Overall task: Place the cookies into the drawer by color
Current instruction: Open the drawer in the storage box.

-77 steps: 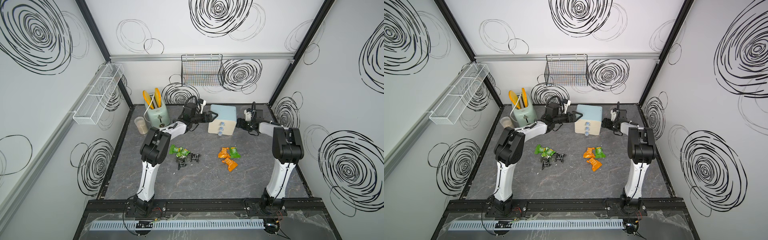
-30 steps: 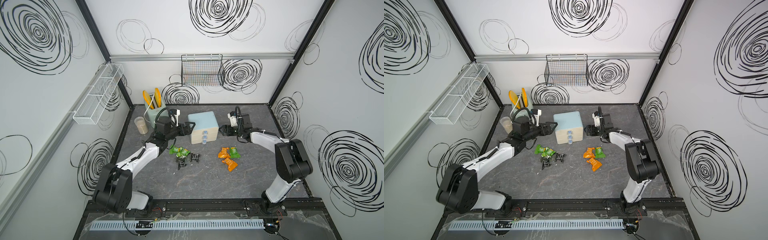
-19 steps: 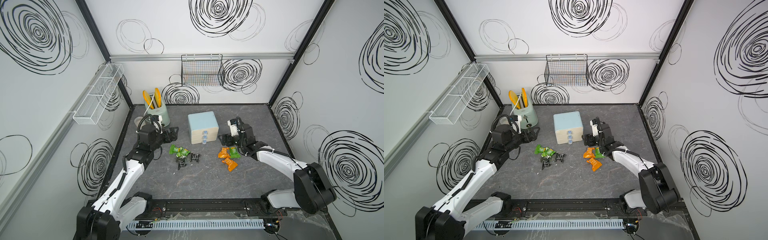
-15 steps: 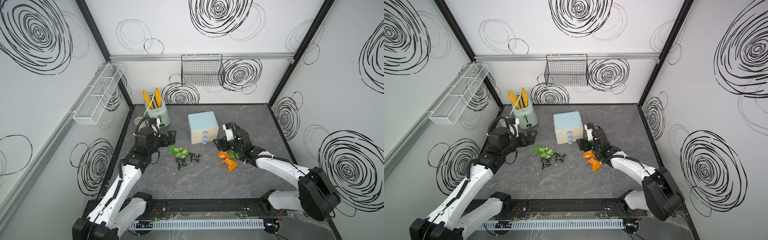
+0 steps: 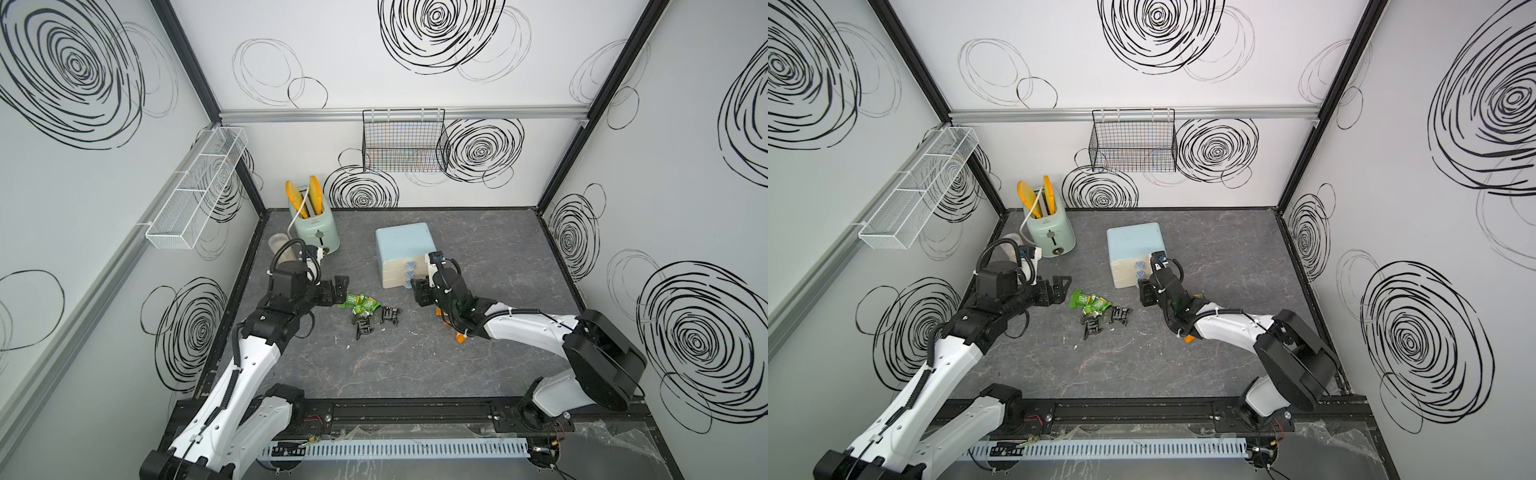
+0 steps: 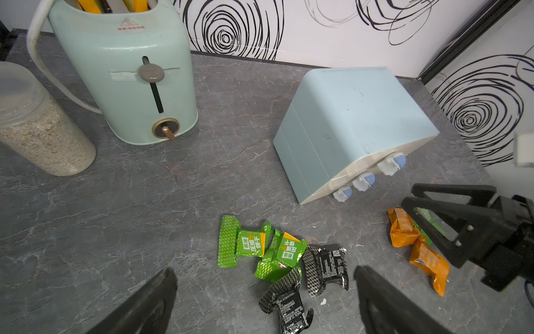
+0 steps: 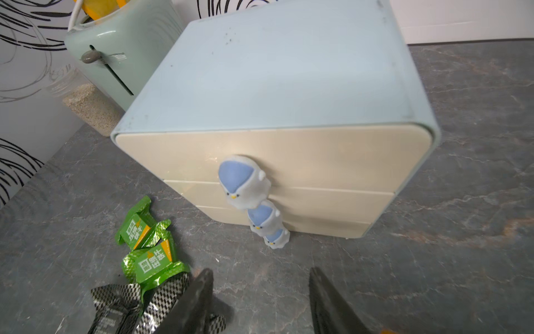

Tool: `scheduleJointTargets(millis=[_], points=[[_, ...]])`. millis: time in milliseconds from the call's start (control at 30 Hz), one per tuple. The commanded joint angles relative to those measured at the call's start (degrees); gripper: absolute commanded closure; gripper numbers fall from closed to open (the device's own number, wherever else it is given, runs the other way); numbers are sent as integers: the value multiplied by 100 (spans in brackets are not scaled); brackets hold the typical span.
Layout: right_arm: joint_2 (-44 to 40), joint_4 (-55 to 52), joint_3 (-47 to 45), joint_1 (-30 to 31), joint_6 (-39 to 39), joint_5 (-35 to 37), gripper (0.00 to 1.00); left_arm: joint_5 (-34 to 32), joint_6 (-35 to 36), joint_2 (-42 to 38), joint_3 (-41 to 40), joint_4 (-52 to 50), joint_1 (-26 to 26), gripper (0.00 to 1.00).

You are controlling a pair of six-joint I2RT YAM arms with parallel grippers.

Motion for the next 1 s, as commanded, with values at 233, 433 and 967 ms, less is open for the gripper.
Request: scheduleJointTargets(millis=[233,433,967], points=[[713,160,717,98,206,630,42,-5,-13,-245,-175,409,224,1],[993,149,968,92,189,867,42,39,18,-235,-176,405,255,1],[1114,217,1169,-28,-186,922,53,133,-4,-187,-189,403,293,1]])
